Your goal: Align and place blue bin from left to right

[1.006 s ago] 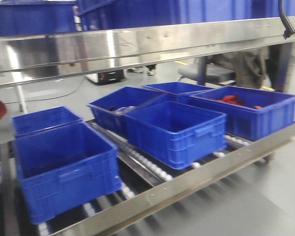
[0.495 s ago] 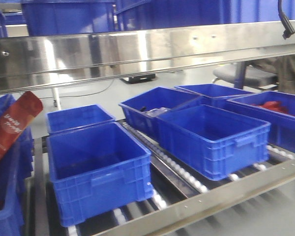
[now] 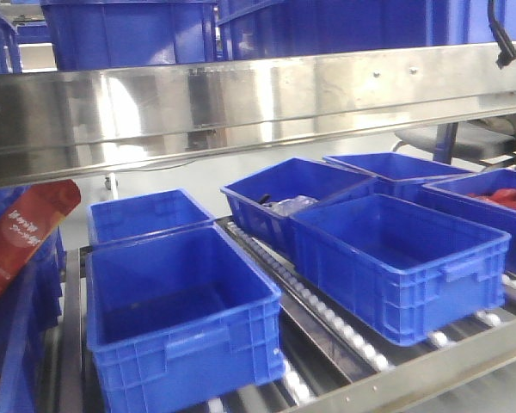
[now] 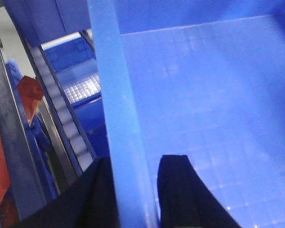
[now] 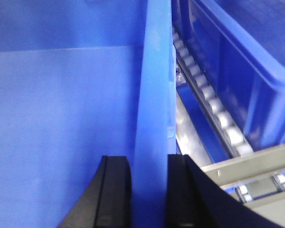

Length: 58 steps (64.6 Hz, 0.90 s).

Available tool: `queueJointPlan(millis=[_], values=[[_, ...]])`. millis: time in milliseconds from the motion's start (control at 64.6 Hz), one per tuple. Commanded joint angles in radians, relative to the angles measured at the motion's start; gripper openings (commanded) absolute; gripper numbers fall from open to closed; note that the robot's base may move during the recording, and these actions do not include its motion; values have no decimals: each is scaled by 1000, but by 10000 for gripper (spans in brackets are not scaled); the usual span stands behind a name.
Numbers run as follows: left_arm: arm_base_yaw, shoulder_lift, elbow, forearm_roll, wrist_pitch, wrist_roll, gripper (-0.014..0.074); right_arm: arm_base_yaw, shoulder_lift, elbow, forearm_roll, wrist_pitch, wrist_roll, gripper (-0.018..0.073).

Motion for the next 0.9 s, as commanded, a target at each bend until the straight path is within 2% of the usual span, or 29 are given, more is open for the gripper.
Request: queueJointPlan(millis=[0,882], values=[[-3,-22,-17,23,-53,17,-16,-4,-23,-20,-46,-129,-23,-78],[-3,-22,-17,23,-53,17,-16,-4,-23,-20,-46,-129,-23,-78]])
